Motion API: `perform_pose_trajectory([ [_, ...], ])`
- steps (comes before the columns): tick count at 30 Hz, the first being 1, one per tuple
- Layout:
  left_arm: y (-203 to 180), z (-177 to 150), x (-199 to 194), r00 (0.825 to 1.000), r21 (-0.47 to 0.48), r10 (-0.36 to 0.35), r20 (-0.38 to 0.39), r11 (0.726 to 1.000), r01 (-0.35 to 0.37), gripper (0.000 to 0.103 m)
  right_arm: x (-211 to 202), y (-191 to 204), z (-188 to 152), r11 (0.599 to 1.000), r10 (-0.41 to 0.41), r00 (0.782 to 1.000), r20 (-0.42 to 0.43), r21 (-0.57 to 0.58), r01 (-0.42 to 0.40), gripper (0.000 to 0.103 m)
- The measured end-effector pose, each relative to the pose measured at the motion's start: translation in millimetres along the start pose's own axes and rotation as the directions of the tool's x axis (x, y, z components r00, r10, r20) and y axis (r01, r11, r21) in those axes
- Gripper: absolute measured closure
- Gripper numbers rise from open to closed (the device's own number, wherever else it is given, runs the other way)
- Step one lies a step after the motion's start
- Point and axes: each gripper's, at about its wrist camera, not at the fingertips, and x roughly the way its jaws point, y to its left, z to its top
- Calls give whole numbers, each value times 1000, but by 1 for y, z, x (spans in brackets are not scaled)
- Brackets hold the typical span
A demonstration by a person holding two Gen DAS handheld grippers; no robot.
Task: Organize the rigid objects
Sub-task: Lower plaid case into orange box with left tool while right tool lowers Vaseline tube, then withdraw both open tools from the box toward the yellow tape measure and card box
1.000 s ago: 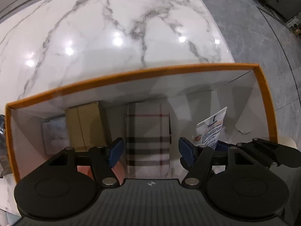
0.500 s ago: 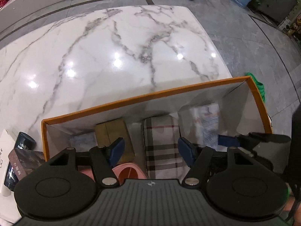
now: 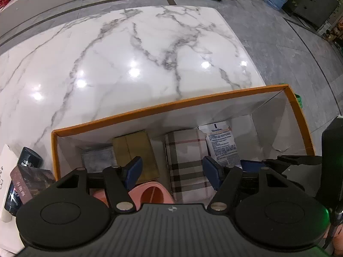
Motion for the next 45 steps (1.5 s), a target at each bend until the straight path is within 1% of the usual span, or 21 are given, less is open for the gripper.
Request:
perform_pose_trajectory([
  [2, 2, 0, -2, 1000, -7, -4, 5, 1000, 4, 27, 0, 5, 0, 999, 25, 1000, 7, -33, -24, 59],
  [3, 3, -1, -3, 1000, -10, -6, 7, 1000, 6, 27, 1, 5, -1, 999, 20, 1000, 6, -41, -20, 59],
  [6, 6, -1, -7, 1000, -11, -2, 13, 1000, 2, 27, 0, 5, 0, 1000, 12, 1000, 4, -27, -12, 58],
  [7, 7, -2, -9, 1000, -9, -4, 16, 1000, 4, 27, -2, 5, 0, 1000, 11, 1000, 11, -23, -10, 56],
  [9, 9, -2, -14, 1000, -6, -10, 23, 1000, 10, 27, -9, 8, -1, 999, 4, 1000, 26, -33, -3, 53],
  [12, 11, -4, -26, 999, 19, -12, 39, 1000, 11, 27, -21, 17, -3, 998, -12, 999, 47, -59, 14, 52],
  [15, 15, -9, -42, 998, 36, -28, 58, 999, 25, 28, -35, 29, -6, 996, -12, 997, 72, -87, 19, 49],
  [18, 22, -15, -61, 996, 51, -38, 74, 998, 35, 29, -53, 39, -13, 993, 1, 995, 102, -120, 11, 49],
  [21, 31, -24, -82, 995, 74, -24, 97, 997, 16, 29, -68, 57, -19, 988, 22, 990, 141, -152, -1, 44],
  [23, 39, -31, -96, 993, 91, -19, 114, 996, 8, 29, -81, 68, -25, 984, 41, 983, 179, -176, -9, 43],
  [25, 48, -40, -108, 991, 100, -11, 131, 995, -2, 29, -90, 81, -29, 979, 62, 975, 212, -204, -17, 36],
  [26, 55, -45, -115, 990, 102, -7, 141, 995, -7, 29, -96, 89, -32, 976, 75, 970, 233, -219, -22, 36],
  [30, 81, -66, -135, 983, 104, 5, 183, 994, -24, 31, -107, 121, -42, 958, 109, 949, 297, -287, -21, 34],
  [32, 98, -75, -142, 981, 83, 24, 192, 996, -40, 32, -111, 142, -48, 946, 115, 936, 332, -324, -2, 31],
  [34, 115, -82, -148, 980, 54, 27, 199, 998, -39, 36, -112, 159, -49, 933, 133, 929, 345, -360, 0, 30],
  [35, 123, -85, -151, 978, 43, 22, 207, 999, -32, 36, -112, 169, -50, 924, 145, 928, 344, -381, -4, 30],
  [37, 135, -91, -155, 974, 37, 11, 228, 999, -20, 36, -109, 189, -52, 904, 165, 929, 331, -427, -9, 25],
  [38, 143, -95, -155, 972, 36, 12, 234, 999, -21, 36, -107, 198, -54, 891, 175, 931, 321, -454, -11, 25],
  [41, 166, -108, -151, 975, 27, 40, 219, 999, -47, 36, -100, 223, -60, 863, 176, 934, 312, -505, 7, 25],
  [44, 189, -120, -142, 973, 22, 55, 222, 998, -62, 36, -89, 243, -62, 847, 185, 937, 297, -532, 1, 28],
  [45, 197, -125, -139, 974, 18, 57, 221, 998, -62, 36, -85, 249, -62, 844, 182, 939, 291, -537, 3, 31],
])
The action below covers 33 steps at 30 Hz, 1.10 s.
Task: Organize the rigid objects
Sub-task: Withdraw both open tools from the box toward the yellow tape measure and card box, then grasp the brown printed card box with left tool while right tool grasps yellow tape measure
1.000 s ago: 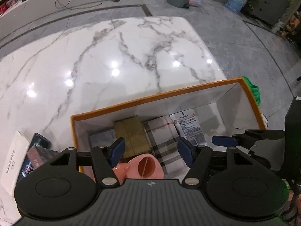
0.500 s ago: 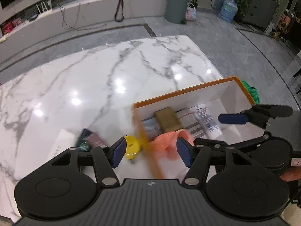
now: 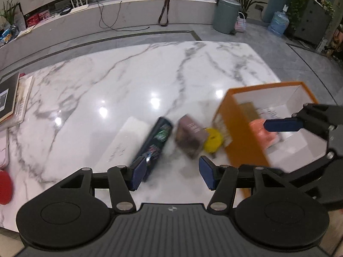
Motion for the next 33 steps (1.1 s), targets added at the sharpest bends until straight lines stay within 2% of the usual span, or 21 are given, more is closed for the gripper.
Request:
perform_pose_trajectory([
  [2, 12, -10, 9, 1000, 1, 11, -28, 1000, -11, 36, 11, 8, 2, 1000, -7, 1000, -19, -14, 7, 39],
  [4, 20, -18, 18, 999, 12, 27, -33, 1000, -26, 36, 24, 13, 4, 1000, -3, 999, -44, -14, 2, 52],
  [5, 24, -22, 21, 999, 23, 30, -30, 999, -29, 37, 30, 15, 4, 1000, -2, 998, -57, -13, 1, 53],
  [13, 24, -34, 48, 1000, 167, 11, 14, 986, -14, 37, 64, 28, 7, 996, -71, 991, -110, -66, 64, 53],
  [16, 16, -31, 53, 998, 203, -39, 48, 979, 29, 37, 74, 26, 11, 992, -89, 985, -147, -102, 74, 54],
  [18, 6, -30, 52, 993, 256, -86, 76, 965, 64, 39, 79, 25, 14, 985, -106, 979, -175, -156, 79, 54],
  [21, -5, -27, 53, 986, 331, -133, 99, 939, 94, 34, 85, 23, 17, 959, -141, 967, -214, -271, 80, 55],
  [24, -11, -26, 55, 975, 375, -181, 128, 919, 121, 28, 87, 18, 19, 928, -166, 955, -247, -366, 66, 73],
  [25, -13, -26, 55, 973, 387, -186, 139, 914, 119, 25, 88, 16, 21, 920, -174, 951, -255, -385, 65, 75],
  [29, -19, -24, 69, 974, 437, -164, 157, 896, 80, 23, 91, 11, 28, 879, -199, 943, -268, -473, 51, 75],
  [31, -20, -24, 77, 975, 442, -152, 165, 895, 65, 22, 94, 11, 32, 859, -185, 939, -289, -511, 12, 75],
  [33, -20, -22, 83, 972, 451, -171, 162, 889, 81, 22, 98, 13, 34, 834, -176, 936, -306, -551, -23, 75],
])
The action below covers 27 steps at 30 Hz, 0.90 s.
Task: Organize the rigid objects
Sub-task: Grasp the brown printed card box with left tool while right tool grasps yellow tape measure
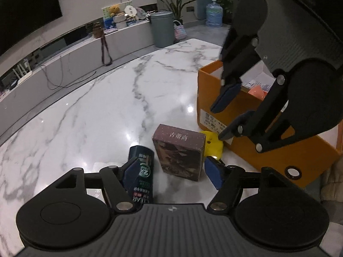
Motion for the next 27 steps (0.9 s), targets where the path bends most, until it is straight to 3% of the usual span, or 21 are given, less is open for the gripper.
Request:
perform_pose_trajectory([
  [2, -1, 0, 4, 1000, 19, -29, 11, 999, 29, 22, 4, 1, 3, 998, 16, 1000, -13, -68, -17, 75],
  [5, -2, 3, 11, 999, 40, -34, 35, 999, 32, 22, 12, 2, 8, 982, 58, 997, -48, -177, -66, 67],
  [8, 1, 6, 20, 997, 35, -54, 46, 998, 53, 22, 20, 2, 10, 951, 102, 991, -88, -283, -123, 51],
  [10, 1, 6, 22, 997, 36, -58, 54, 998, 56, 27, 26, 1, 10, 931, 107, 989, -106, -339, -137, 34],
  [13, 2, 5, 24, 995, 31, -74, 61, 997, 72, 34, 37, 4, 11, 898, 96, 988, -124, -417, -139, 32],
  [19, 13, 3, 19, 993, 4, -115, 42, 993, 114, 35, 55, 10, 13, 852, 114, 981, -158, -492, -178, 30],
  [27, 13, 1, 15, 988, 28, -152, 12, 988, 151, 35, 75, 13, 17, 820, 109, 970, -219, -532, -212, 32],
])
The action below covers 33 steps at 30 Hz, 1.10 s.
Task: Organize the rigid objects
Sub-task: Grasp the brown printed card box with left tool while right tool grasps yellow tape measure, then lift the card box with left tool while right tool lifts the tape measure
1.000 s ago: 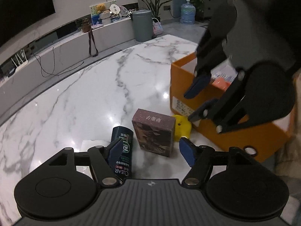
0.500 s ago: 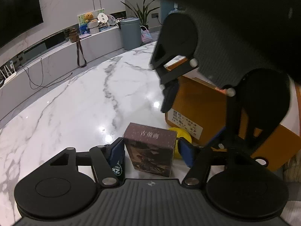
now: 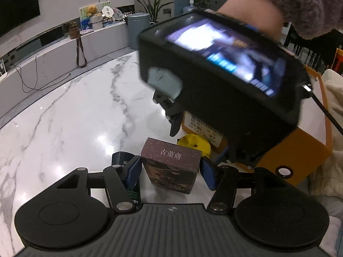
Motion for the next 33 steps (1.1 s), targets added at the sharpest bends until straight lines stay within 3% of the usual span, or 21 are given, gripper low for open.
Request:
perform_pose_trajectory([
  [5, -2, -4, 3, 1000, 7, 2, 18, 1000, -2, 34, 2, -5, 3, 1000, 16, 999, -38, -15, -17, 35],
  [8, -2, -5, 8, 1000, -4, 7, -23, 1000, -7, 34, 6, -5, 1, 1000, 22, 999, -31, 4, -22, 36],
  [10, -5, -9, 13, 999, 4, 7, -44, 1000, -7, 41, 6, -4, -1, 999, 31, 999, -31, 20, -30, 37],
  [13, -9, -12, 17, 998, 10, 0, -56, 1000, 1, 59, 2, -1, -1, 999, 34, 999, -25, 23, -34, 44],
  [16, -11, -11, 18, 998, 17, -6, -63, 1000, 7, 74, 0, 1, -1, 999, 31, 999, -19, 27, -30, 45],
  [18, -12, -11, 17, 998, 20, -5, -67, 1000, 6, 81, -2, 4, -1, 998, 39, 999, -10, 42, -38, 45],
  [21, -13, -13, 14, 998, 17, -2, -68, 1000, 3, 82, -4, 11, -1, 997, 42, 999, 4, 70, -42, 45],
  [24, -18, -18, 6, 998, 20, 2, -58, 1000, -1, 77, -5, 20, -5, 994, 54, 998, 25, 89, -56, 45],
  [26, -19, -18, 1, 1000, 28, 3, -30, 1000, -2, 65, -8, 23, -7, 992, 58, 997, 40, 113, -63, 45],
  [28, -19, -19, -5, 1000, 28, 9, 8, 1000, -10, 40, -11, 26, -10, 991, 46, 998, 52, 124, -52, 45],
  [31, -18, -20, -9, 998, 37, 34, 44, 999, -36, 29, -17, 23, -13, 990, 39, 997, 63, 136, -47, 46],
  [33, -16, -22, -8, 997, 38, 56, 49, 998, -58, 28, -20, 22, -10, 990, 28, 997, 71, 139, -38, 46],
])
